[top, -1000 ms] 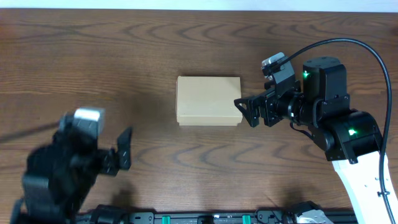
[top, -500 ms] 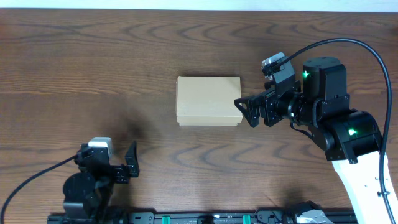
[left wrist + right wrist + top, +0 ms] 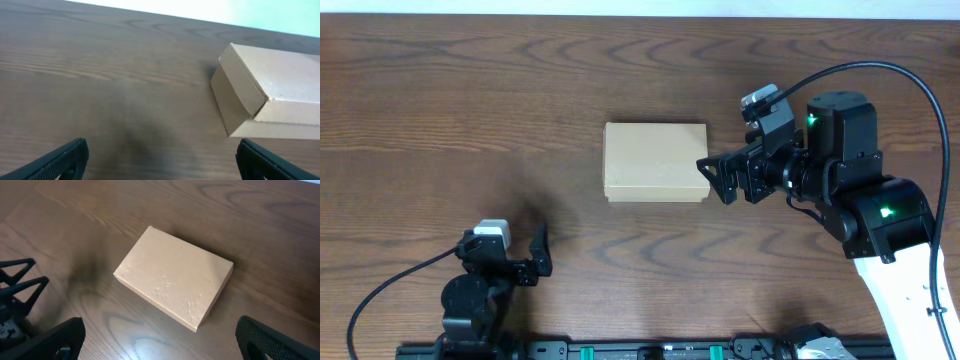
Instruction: Pack container
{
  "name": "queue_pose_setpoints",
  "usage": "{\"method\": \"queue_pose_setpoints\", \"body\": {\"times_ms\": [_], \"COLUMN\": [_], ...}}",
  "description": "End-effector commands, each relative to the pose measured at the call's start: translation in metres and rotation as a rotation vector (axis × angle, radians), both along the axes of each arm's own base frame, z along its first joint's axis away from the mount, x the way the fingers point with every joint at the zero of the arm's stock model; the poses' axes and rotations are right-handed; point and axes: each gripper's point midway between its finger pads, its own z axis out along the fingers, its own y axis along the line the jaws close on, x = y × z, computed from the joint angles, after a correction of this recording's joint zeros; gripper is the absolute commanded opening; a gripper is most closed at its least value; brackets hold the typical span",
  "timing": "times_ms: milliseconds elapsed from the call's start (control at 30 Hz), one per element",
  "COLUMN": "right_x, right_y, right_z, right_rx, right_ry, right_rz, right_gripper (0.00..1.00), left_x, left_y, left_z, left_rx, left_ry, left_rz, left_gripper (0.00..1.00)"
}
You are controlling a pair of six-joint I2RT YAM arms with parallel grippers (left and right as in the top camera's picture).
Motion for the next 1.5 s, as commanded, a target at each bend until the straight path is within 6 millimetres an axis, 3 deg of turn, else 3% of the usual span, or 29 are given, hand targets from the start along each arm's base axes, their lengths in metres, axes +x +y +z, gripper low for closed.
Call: {"method": "queue_pose_setpoints", "body": {"times_ms": [0, 1067, 1133, 1300, 1467], "right_x": [-0.001, -0.002, -0.006, -0.035, -0.066], "right_y": [0.003, 0.003, -0.005, -0.017, -0.003], "right_z": [0.003, 0.004, 0.003, -0.021, -0.059], "right_rx": [0.002, 0.002, -0.06, -0.198, -0.164], "right_ry": [-0.006, -0.008, -0.039, -0.076, -0.197], "right_rz": [0.009, 0.013, 0.003, 0.035, 0.118], "right_gripper": [0.99, 0.99, 0.99, 0.99, 0.99], "left_x": [0.005, 0.008, 0.008, 0.008, 0.008], "left_y": [-0.006, -0.007, -0.007, -0.007, -0.007], "left_z": [-0.008, -0.008, -0.008, -0.008, -0.008], "left_rx": [-0.028, -0.03, -0.03, -0.03, -0.03], "left_ry": [-0.017, -0.038, -0.038, -0.038, -0.038], "left_rz": [-0.026, -0.033, -0.033, -0.033, -0.033], "left_gripper": [0.95, 0.95, 0.95, 0.95, 0.95]}}
